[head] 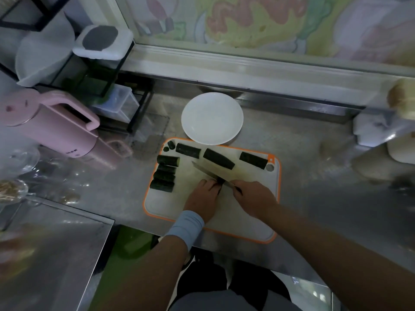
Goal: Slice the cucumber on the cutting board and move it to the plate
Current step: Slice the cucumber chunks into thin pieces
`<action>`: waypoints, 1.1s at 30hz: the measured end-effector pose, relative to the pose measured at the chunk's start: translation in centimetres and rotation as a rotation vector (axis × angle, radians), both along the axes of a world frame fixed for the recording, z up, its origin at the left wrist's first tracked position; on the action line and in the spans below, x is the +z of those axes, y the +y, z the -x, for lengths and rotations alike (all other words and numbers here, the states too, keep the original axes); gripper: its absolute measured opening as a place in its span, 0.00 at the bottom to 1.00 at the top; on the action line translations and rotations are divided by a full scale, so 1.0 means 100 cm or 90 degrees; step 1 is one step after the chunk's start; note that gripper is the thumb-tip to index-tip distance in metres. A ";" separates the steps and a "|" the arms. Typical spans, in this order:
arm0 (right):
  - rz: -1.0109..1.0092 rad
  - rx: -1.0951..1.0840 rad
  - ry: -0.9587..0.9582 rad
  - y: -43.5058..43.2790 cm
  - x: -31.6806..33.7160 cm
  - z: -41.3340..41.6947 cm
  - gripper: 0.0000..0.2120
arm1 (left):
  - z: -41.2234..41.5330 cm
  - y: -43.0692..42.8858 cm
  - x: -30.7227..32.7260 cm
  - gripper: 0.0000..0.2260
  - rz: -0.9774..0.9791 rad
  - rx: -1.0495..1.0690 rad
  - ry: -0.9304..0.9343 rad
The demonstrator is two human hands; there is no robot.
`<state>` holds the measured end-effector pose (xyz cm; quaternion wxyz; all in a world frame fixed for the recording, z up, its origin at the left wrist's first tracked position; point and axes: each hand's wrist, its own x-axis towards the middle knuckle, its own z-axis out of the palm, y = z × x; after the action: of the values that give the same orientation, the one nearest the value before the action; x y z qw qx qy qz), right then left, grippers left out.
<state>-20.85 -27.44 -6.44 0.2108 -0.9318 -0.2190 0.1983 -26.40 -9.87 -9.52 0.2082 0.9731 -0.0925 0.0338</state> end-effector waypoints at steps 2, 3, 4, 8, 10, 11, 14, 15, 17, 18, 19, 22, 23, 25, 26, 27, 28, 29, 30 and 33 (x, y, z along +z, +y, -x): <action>0.001 0.000 0.013 0.005 0.001 -0.003 0.14 | 0.000 0.000 -0.001 0.13 -0.002 0.000 -0.004; 0.000 0.002 0.013 0.007 0.002 -0.004 0.14 | 0.000 0.000 0.000 0.14 0.000 0.001 -0.003; 0.000 0.003 0.012 0.008 0.002 -0.005 0.14 | 0.000 0.000 0.000 0.16 0.001 0.004 0.000; 0.035 0.036 -0.033 0.007 0.005 -0.004 0.15 | 0.002 -0.001 0.000 0.16 0.021 0.027 0.000; 0.044 0.046 -0.069 0.004 0.007 0.003 0.16 | 0.002 -0.001 -0.001 0.14 0.031 0.033 0.003; 0.046 0.049 -0.081 0.001 0.009 0.007 0.17 | 0.003 0.000 -0.001 0.11 0.031 0.035 0.004; 0.067 0.072 -0.110 -0.004 0.010 0.018 0.18 | 0.004 -0.001 -0.003 0.14 0.030 0.032 0.009; 0.078 0.080 -0.118 -0.006 0.011 0.019 0.18 | 0.004 -0.002 -0.003 0.15 0.024 0.031 0.002; 0.093 0.091 -0.133 -0.009 0.012 0.018 0.18 | 0.005 -0.002 -0.002 0.15 0.008 0.030 -0.020; 0.096 0.094 -0.134 -0.011 0.012 0.018 0.18 | 0.005 -0.002 -0.003 0.14 0.007 0.031 -0.028; 0.098 0.095 -0.133 -0.012 0.013 0.018 0.18 | 0.004 -0.002 -0.002 0.14 0.009 0.032 -0.030; 0.095 0.087 -0.118 -0.011 0.013 0.018 0.18 | 0.003 -0.002 -0.001 0.13 0.017 0.036 -0.025; 0.091 0.083 -0.113 -0.011 0.013 0.018 0.18 | 0.003 -0.002 -0.001 0.13 0.020 0.037 -0.021; 0.091 0.082 -0.111 -0.012 0.012 0.016 0.18 | 0.003 -0.002 0.000 0.12 0.029 0.041 -0.014; 0.095 0.084 -0.113 -0.013 0.012 0.015 0.18 | 0.002 -0.002 0.000 0.12 0.033 0.043 -0.010; 0.097 0.086 -0.113 -0.013 0.012 0.014 0.18 | 0.002 -0.002 0.001 0.12 0.035 0.044 -0.006; 0.098 0.088 -0.112 -0.013 0.012 0.013 0.18 | 0.002 -0.002 0.001 0.12 0.035 0.046 -0.002; 0.095 0.089 -0.107 -0.013 0.013 0.012 0.18 | 0.002 -0.002 0.001 0.12 0.037 0.049 -0.002; 0.089 0.088 -0.100 -0.012 0.013 0.012 0.18 | 0.002 -0.002 0.002 0.12 0.041 0.052 -0.002; 0.079 0.087 -0.078 -0.007 0.010 0.009 0.17 | 0.001 -0.002 0.001 0.11 0.064 0.059 0.002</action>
<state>-21.77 -28.10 -5.47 0.1251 -0.9364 -0.2817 0.1678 -26.55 -10.04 -9.39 0.2553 0.9647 -0.0449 0.0463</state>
